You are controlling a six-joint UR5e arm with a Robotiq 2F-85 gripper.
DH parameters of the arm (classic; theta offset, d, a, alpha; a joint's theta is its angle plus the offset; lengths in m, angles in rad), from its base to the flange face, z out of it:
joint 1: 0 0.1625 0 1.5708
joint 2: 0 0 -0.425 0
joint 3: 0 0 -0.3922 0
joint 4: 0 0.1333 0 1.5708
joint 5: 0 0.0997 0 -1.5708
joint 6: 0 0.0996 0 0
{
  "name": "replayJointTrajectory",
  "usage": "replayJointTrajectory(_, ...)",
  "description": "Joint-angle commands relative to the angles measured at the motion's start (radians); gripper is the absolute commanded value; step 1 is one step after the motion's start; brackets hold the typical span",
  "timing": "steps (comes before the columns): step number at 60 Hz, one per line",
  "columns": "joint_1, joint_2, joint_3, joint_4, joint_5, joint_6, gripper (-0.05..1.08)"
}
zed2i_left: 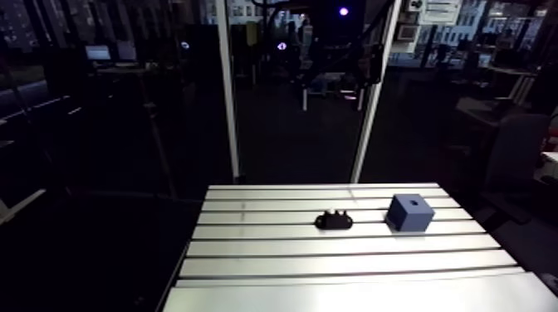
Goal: Pick up the M10 bolt and insert it into the hex recess until seated.
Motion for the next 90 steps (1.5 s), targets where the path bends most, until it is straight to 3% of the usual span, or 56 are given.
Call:
replayJointTrajectory(1,0.028,0.021,-0.054,0.005,0.009,-0.024,0.00)
replayJointTrajectory(29,0.029,0.020,-0.052,0.005,0.012,-0.024,0.00)
replayJointTrajectory(46,0.029,0.020,-0.027,-0.012,0.003,-0.023,0.00)
replayJointTrajectory(64,0.028,0.036,0.073,-0.186,-0.005,-0.027,0.00)
replayJointTrajectory(77,0.014,0.053,0.169,-0.366,-0.004,-0.081,0.01)
replayJointTrajectory(90,-0.020,0.086,0.215,-0.434,-0.003,-0.089,0.01)
